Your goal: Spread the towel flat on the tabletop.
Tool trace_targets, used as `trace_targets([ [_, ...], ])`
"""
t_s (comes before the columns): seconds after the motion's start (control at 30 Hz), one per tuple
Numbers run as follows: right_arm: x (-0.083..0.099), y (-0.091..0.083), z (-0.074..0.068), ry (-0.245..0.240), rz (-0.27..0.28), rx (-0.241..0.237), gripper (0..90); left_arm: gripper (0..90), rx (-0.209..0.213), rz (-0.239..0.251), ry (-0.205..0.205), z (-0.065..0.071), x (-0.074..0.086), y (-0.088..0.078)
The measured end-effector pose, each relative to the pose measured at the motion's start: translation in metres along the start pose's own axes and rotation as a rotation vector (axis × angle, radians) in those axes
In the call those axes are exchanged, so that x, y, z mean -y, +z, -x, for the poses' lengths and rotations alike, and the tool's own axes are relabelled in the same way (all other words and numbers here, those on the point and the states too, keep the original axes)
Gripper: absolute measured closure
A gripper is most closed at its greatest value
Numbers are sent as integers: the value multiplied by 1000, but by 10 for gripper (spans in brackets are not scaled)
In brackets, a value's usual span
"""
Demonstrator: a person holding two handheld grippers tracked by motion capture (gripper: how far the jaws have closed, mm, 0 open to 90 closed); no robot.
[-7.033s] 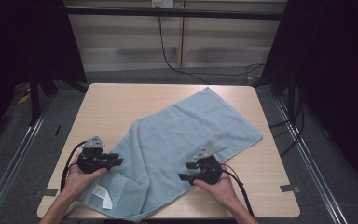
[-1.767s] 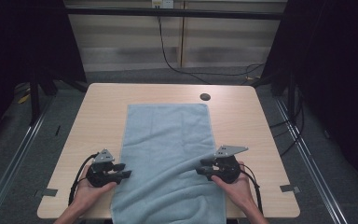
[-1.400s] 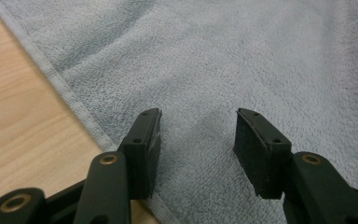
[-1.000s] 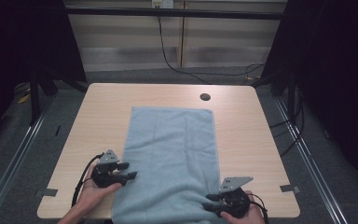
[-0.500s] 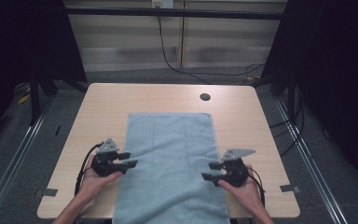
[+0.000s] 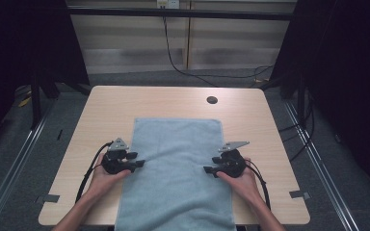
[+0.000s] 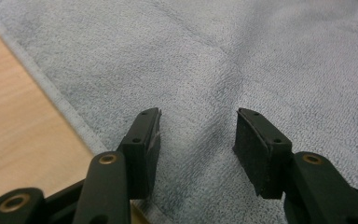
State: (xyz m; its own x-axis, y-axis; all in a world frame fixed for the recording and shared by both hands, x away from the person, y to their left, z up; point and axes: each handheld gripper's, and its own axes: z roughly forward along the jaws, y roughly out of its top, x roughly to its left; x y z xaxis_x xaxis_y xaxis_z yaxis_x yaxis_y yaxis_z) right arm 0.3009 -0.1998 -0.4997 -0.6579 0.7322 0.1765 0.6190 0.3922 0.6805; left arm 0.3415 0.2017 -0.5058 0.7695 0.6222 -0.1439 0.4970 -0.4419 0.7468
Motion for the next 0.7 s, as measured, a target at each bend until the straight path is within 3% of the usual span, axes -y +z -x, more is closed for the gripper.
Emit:
trace_targets([
  [0.07,7,-5,-3,-8,7,-7,446,505,11,3,0,7,3,-1],
  [0.2,18,-14,-13,-27,5,-3,441,496,21,-19,48,22,7,-6],
  [0.37,29,-23,-21,-19,8,-27,440,490,56,-25,27,32,15,-14],
  [0.43,32,-25,-24,-22,5,-26,433,485,84,-27,-3,34,18,-18],
  [0.67,41,-33,-40,0,-4,-65,383,469,85,-63,38,51,27,-31],
  [0.7,43,-36,-43,6,-2,-63,397,465,121,-74,17,53,29,-34],
])
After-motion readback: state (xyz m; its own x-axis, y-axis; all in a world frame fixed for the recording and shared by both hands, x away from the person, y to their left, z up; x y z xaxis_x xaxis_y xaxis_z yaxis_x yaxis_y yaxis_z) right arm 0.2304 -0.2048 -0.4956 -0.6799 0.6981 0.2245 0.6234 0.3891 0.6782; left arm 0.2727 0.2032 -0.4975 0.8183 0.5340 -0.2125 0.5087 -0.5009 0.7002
